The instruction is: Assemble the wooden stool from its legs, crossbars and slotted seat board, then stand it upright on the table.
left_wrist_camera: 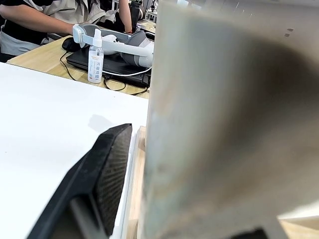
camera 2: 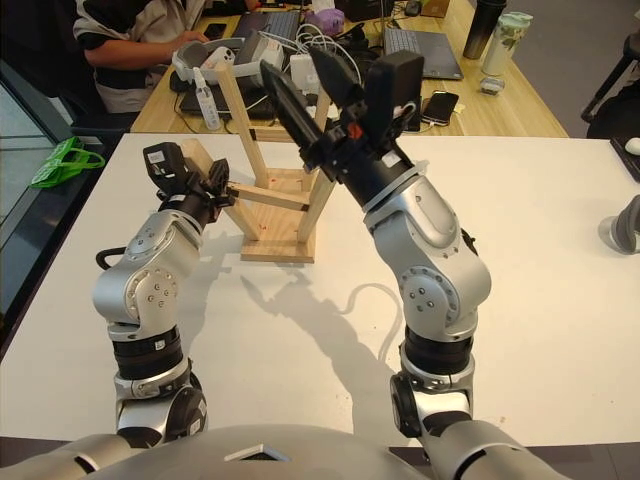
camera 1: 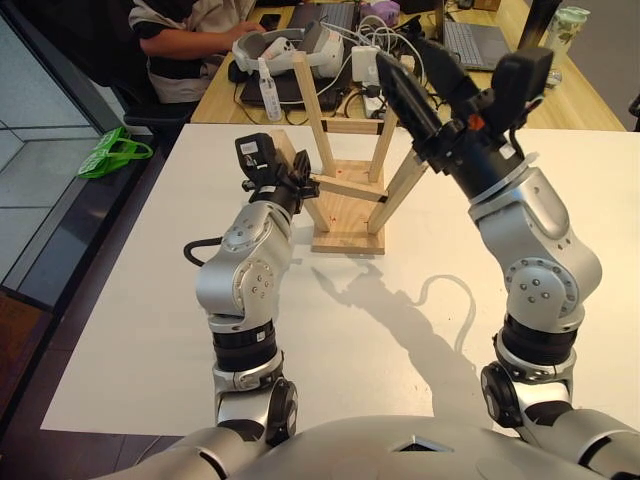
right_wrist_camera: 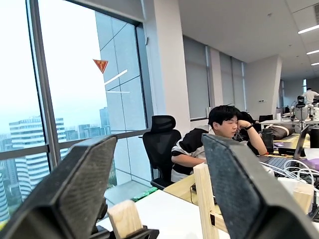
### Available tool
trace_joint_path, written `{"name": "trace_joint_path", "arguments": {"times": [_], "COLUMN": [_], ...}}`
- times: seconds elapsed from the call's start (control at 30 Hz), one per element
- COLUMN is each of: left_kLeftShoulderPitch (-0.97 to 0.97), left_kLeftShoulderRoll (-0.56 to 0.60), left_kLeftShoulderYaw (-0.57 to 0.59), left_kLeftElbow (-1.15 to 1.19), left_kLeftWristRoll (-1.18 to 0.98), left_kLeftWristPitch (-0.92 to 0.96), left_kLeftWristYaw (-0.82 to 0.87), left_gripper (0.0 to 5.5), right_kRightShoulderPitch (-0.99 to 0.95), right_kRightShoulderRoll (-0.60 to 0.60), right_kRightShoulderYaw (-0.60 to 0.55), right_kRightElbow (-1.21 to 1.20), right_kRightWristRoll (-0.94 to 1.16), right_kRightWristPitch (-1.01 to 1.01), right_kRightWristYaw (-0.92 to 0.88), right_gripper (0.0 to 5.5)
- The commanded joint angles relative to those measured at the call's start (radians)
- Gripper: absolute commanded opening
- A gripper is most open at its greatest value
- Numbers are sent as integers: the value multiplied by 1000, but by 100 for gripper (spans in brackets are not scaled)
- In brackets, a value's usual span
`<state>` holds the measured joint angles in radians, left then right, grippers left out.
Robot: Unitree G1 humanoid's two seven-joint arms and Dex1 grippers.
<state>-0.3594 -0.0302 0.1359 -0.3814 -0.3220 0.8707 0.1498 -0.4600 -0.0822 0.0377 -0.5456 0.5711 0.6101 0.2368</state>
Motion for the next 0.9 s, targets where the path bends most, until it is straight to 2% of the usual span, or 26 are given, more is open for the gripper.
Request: {"name": "trace_joint_path", "arguments": {"times": [0.03, 0.3, 0.43, 0.57, 0.73, 0.9], "left_kLeftShoulderPitch": [-6, -39, -89, -138, -130, -107], "left_kLeftShoulderRoll": [3, -28, -31, -11, 41, 60], "left_kLeftShoulderYaw": [-9, 5, 48, 79, 71, 19], "left_kLeftElbow": [-20, -59, -91, -108, -81, -55], "left_kLeftWristRoll": [11, -22, -52, -65, -46, -18], "left_kLeftWristPitch": [-30, -21, -33, -15, 17, 47], "left_kLeftWristYaw": [-12, -15, -9, 0, -8, -14], "left_gripper": [228, 344, 344, 344, 344, 344], "right_kRightShoulderPitch": [28, 52, 52, 42, -41, -95], "right_kRightShoulderRoll": [-28, 7, 29, 3, -106, -80], "right_kRightShoulderYaw": [38, 100, 120, 153, 277, 336], "right_kRightElbow": [38, 85, 103, 148, 284, 413], "right_kRightWristRoll": [-62, -121, -132, -146, -248, -341], "right_kRightWristPitch": [-2, -13, -24, -25, -26, -54], "right_kRightWristYaw": [-7, -22, -15, 45, 193, 203], "right_gripper": [316, 316, 316, 316, 316, 316]}}
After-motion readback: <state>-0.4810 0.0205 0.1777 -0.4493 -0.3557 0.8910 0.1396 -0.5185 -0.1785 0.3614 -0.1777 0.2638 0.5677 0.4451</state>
